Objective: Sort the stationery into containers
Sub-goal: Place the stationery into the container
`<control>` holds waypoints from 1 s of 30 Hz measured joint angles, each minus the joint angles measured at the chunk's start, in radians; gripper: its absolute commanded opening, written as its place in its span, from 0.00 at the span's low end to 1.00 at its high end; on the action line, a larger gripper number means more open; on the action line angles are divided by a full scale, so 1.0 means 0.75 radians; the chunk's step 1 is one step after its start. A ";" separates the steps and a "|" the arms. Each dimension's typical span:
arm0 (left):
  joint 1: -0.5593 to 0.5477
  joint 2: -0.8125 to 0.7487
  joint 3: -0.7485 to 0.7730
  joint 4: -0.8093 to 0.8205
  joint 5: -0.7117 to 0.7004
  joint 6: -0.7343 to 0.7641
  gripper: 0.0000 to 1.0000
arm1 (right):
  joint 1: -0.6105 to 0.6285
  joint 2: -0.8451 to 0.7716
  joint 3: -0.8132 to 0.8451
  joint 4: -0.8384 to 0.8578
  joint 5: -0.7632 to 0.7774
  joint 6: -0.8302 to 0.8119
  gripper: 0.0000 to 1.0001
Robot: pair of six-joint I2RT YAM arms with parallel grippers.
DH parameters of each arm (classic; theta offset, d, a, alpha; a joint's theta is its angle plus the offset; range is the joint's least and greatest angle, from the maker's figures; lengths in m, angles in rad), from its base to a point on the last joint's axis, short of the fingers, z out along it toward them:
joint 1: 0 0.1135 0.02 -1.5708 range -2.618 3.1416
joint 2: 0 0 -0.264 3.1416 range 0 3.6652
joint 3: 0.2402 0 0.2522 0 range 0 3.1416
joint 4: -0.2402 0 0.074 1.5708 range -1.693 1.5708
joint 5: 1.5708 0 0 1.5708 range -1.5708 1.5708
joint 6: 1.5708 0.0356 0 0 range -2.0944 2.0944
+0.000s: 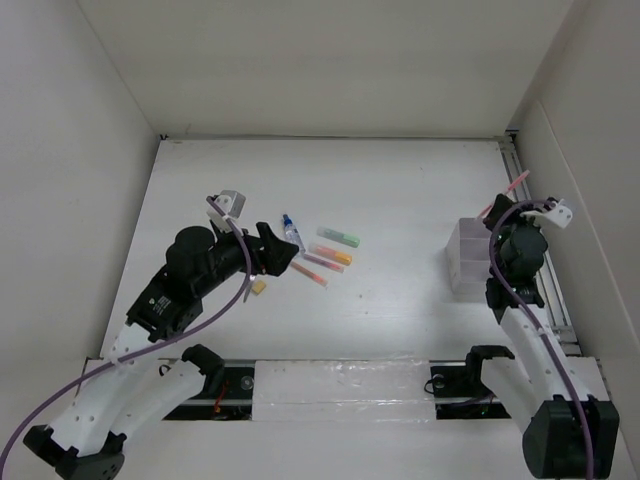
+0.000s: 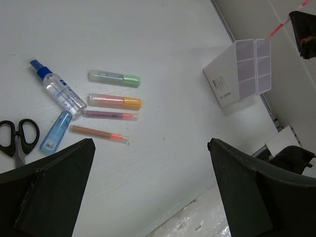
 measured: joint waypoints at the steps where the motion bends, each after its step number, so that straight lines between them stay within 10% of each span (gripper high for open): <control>1: 0.000 -0.007 0.000 0.000 0.008 0.002 1.00 | -0.002 0.017 0.000 0.002 -0.001 0.000 0.00; 30: 0.000 -0.016 -0.020 0.011 0.143 0.025 1.00 | 0.048 0.286 -0.095 0.244 0.072 -0.074 0.00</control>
